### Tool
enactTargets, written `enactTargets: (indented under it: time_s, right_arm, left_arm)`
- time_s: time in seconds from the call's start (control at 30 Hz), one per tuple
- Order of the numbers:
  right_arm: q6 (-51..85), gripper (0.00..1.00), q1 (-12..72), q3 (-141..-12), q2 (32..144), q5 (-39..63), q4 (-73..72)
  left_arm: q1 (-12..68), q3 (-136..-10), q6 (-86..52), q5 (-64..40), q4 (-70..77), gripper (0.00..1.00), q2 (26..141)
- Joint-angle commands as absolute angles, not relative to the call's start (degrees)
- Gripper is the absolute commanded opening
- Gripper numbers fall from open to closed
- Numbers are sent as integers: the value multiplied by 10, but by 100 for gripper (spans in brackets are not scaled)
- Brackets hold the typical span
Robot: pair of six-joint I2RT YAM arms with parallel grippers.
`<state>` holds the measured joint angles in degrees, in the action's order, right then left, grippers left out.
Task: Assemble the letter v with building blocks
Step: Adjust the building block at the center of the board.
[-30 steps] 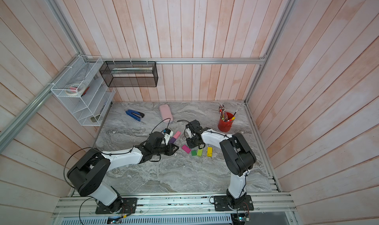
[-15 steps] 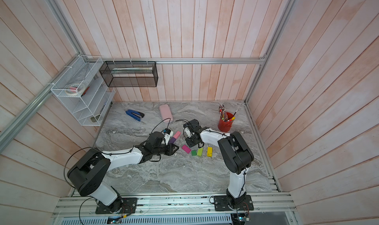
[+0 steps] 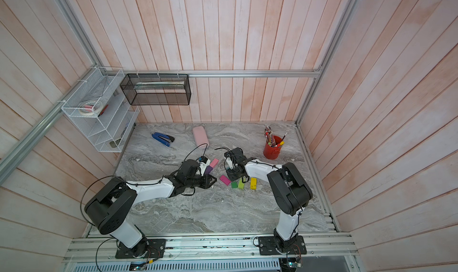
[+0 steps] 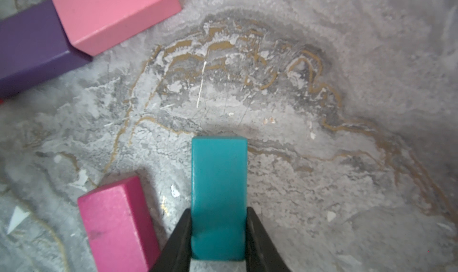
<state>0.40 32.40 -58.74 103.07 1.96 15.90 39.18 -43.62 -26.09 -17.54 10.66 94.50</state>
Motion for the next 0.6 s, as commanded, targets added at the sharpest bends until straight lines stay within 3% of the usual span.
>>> enactTargets:
  time_s: [0.0,0.37,0.57]
  right_arm:
    - [12,23,320,-560,1049,16,223]
    - [1,30,320,-546,1034,-1,241]
    - [21,51,316,-561,1009,-5,241]
  left_arm:
    - [393,-432,-250,-175,120,39,940]
    - [393,-433,-251,-177,126,39,944]
    - [393,-433,-248,-178,127,39,945]
